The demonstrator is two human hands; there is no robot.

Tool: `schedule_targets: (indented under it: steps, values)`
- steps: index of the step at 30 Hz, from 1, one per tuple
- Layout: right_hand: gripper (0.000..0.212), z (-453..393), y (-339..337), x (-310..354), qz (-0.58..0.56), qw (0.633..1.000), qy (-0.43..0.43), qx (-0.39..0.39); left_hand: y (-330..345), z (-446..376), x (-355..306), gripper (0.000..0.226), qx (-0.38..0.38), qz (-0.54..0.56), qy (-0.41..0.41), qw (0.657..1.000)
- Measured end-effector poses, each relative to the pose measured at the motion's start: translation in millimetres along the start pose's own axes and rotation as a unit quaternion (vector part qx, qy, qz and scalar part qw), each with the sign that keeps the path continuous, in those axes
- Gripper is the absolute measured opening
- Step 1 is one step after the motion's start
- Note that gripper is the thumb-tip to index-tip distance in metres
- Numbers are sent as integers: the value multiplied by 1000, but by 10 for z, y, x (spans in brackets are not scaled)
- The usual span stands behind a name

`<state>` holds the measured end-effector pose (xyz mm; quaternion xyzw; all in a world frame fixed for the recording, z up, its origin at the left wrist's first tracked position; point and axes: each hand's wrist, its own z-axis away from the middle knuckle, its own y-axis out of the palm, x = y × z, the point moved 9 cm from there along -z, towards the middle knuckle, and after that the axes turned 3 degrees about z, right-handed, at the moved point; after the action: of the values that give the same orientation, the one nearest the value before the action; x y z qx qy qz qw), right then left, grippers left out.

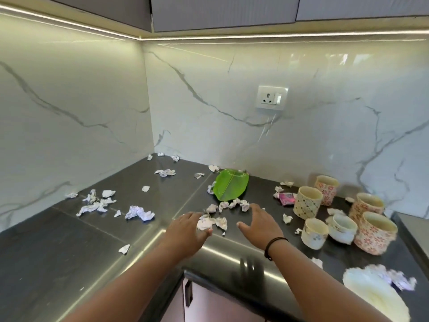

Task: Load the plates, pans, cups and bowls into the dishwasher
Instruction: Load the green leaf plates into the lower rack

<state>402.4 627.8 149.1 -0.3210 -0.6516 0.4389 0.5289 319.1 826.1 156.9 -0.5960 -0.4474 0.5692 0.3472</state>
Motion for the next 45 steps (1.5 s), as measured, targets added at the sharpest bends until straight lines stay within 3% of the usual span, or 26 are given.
schedule_targets:
  steps: [9, 12, 14, 17, 21, 25, 29, 31, 33, 36, 40, 42, 43, 45]
  values:
    - [62, -1576, 245, -754, -117, 988, 82, 56, 558, -1251, 257, 53, 56, 172, -174, 968]
    - [47, -2042, 410, -835, -180, 975, 108, 71, 674, -1552, 394, 49, 49, 193, -215, 956]
    - [21, -2328, 521, -858, -260, 952, 141, 72, 733, -1746, 433, 45, 46, 207, -234, 949]
    - [25, -2711, 706, -883, -374, 903, 195, 82, 864, -2039, 418, 39, 50, 272, -265, 924]
    - [11, -2988, 951, -979, -481, 826, 284, 81, 1001, -2306, 485, 30, 39, 335, -321, 885]
    - [11, -3103, 1031, -1074, -453, 830, 321, 52, 1174, -2404, 577, 30, 56, 370, -361, 854]
    - [24, -3022, 981, -1042, -469, 819, 327, 43, 1140, -2393, 556, 23, 43, 407, -357, 840]
    - [14, -2928, 915, -978, -503, 799, 327, 41, 1044, -2356, 488, 19, 28, 466, -331, 820]
    - [7, -2801, 796, -880, -542, 775, 324, 27, 923, -2288, 385, 23, 14, 530, -308, 790]
    - [12, -2549, 553, -670, -606, 736, 301, -10, 715, -2136, 213, 39, -10, 620, -294, 727]
    - [14, -2030, 21, -414, -632, 720, 272, -85, 242, -1970, 38, 47, -41, 717, -233, 656]
    - [14, -1742, -300, -292, -628, 736, 234, -97, -20, -1869, -27, 41, -44, 749, -190, 633]
    - [15, -1561, -500, -287, -593, 766, 218, -121, -129, -1821, -61, 34, -42, 758, -167, 630]
    - [51, -1160, -940, -402, -444, 852, 201, -193, -271, -1725, -130, 19, -32, 770, -137, 622]
